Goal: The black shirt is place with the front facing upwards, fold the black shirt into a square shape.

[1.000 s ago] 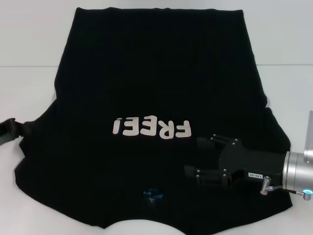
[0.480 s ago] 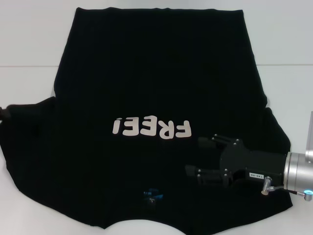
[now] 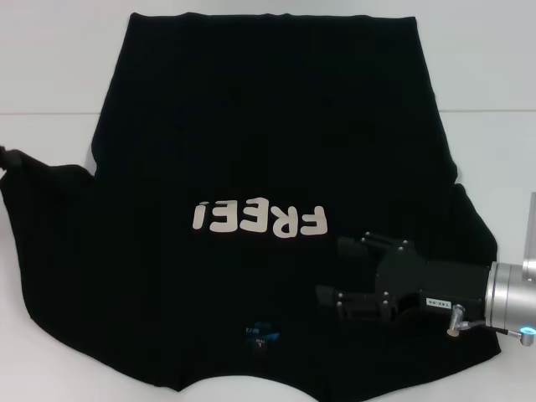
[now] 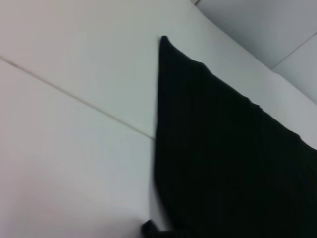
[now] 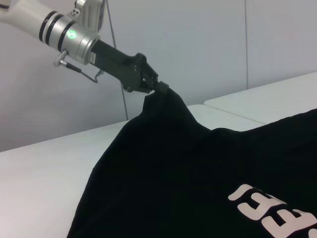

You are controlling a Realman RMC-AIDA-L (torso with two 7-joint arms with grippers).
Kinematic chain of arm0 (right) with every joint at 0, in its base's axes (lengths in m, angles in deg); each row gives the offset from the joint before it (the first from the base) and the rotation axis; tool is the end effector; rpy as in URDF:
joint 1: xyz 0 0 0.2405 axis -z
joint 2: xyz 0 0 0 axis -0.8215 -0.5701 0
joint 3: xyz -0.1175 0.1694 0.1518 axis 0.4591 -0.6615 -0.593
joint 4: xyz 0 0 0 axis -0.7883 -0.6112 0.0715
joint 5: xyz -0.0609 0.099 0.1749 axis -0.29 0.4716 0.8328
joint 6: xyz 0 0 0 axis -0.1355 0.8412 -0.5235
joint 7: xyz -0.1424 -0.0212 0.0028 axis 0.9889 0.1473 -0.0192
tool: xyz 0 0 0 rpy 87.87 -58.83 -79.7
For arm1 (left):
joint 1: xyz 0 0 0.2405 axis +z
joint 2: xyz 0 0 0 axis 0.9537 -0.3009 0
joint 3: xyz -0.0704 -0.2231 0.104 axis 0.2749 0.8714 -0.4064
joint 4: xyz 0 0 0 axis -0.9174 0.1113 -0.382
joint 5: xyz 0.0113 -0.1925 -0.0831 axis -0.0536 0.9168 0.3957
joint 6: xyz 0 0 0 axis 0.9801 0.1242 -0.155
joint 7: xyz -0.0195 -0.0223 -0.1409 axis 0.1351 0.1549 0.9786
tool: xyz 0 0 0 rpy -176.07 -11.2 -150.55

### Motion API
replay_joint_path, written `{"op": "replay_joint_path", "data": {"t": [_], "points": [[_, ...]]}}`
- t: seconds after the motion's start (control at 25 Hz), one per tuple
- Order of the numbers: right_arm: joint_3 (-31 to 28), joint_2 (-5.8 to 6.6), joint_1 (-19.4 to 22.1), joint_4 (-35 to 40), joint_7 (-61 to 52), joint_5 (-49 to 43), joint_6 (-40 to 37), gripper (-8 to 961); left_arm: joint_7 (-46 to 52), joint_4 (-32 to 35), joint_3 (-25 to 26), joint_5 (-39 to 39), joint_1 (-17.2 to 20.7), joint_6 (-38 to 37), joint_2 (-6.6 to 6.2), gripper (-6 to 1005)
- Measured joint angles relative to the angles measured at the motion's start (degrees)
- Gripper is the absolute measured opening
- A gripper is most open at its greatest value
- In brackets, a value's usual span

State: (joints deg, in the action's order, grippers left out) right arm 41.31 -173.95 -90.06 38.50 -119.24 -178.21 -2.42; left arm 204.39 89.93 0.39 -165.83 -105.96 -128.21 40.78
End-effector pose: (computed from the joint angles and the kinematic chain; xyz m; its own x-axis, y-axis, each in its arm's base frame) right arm 0.2637 0.3234 -0.0642 0.8383 -0.2180 -0.4998 -0.3617 -0.9082 -0.2106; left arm -0.3500 0.3870 0.1317 0.0841 0.7110 0.6982 0.9908 0.0146 -0.1343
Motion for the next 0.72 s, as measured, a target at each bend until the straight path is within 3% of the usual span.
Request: {"op": "replay_joint_path", "data": {"t": [0.32, 0.72], "points": [[0.0, 0.0, 0.0, 0.0, 0.0, 0.0, 0.0, 915, 3.1, 0.7, -1.3, -0.5, -2.5, -1.9, -1.09, 6], [0.0, 0.0, -0.4, -0.9, 0.1, 0.0, 0.2, 914, 6.0, 1.1, -4.1, -0.6, -5.0, -2.3, -1.05, 5]]}}
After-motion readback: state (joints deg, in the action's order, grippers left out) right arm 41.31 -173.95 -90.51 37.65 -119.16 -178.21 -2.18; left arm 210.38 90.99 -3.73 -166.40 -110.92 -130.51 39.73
